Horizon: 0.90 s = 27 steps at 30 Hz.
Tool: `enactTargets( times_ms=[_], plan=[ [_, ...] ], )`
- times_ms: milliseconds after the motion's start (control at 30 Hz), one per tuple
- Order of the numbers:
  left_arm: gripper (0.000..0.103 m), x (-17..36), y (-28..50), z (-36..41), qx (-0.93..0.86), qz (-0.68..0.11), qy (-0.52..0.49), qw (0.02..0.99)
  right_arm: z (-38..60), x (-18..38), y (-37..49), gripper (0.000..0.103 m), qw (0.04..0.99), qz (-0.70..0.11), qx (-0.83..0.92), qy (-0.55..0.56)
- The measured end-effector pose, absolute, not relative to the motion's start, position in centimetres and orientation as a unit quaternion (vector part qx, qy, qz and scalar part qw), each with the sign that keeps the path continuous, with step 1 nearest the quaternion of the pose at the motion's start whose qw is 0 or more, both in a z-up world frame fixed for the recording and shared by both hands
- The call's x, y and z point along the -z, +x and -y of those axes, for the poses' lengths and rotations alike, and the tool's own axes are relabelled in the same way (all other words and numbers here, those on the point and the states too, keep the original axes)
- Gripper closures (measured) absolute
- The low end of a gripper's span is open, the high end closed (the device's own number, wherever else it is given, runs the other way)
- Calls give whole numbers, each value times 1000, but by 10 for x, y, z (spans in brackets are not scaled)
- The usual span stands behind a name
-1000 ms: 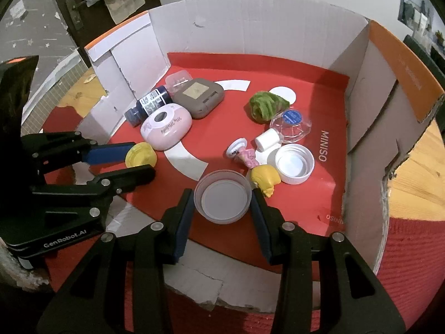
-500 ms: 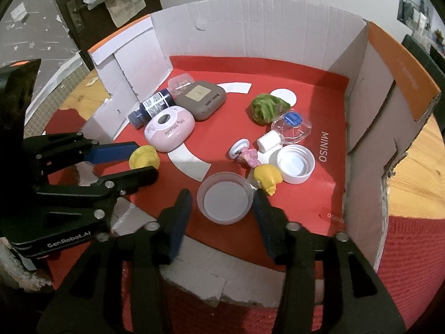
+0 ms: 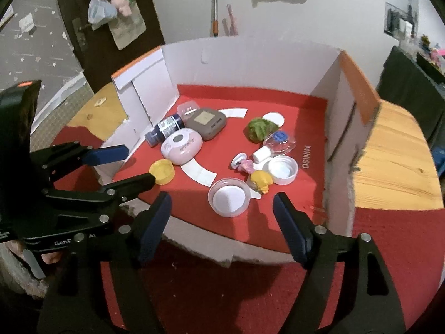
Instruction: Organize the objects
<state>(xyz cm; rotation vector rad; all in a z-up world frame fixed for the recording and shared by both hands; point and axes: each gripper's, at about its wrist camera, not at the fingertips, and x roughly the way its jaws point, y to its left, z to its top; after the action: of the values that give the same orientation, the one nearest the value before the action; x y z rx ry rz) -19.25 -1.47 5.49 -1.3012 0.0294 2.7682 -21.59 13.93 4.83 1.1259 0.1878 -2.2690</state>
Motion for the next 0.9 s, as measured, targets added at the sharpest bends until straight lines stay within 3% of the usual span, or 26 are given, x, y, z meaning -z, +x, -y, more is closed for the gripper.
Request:
enactTargets(
  times_ms=[67,133,267,367,700,767,900],
  plan=[
    [35,-57,-188,15,-908,-8,-417,32,-142,-51,-212,26,291,-65,859,415],
    [32,-59,-183,16,-913,-4,-407,23,-146,-55,-206,15,280,-61,869,403],
    [26,-60,-173,16,-921,-1,-389,6,-153,-60,-194,13,256,-61,891,371],
    [21,-59,-166,16,-926,0,-377,-9,-160,-62,-187,4,239,-54,906,346],
    [10,-53,-152,17,-933,-1,-359,-27,-166,-51,-174,0,213,-55,927,305],
    [1,-52,-151,17,-934,2,-355,-26,-166,-49,-173,0,210,-58,929,299],
    [0,-50,-151,18,-937,7,-347,-29,-167,-43,-174,0,197,-62,934,290]
  ],
)
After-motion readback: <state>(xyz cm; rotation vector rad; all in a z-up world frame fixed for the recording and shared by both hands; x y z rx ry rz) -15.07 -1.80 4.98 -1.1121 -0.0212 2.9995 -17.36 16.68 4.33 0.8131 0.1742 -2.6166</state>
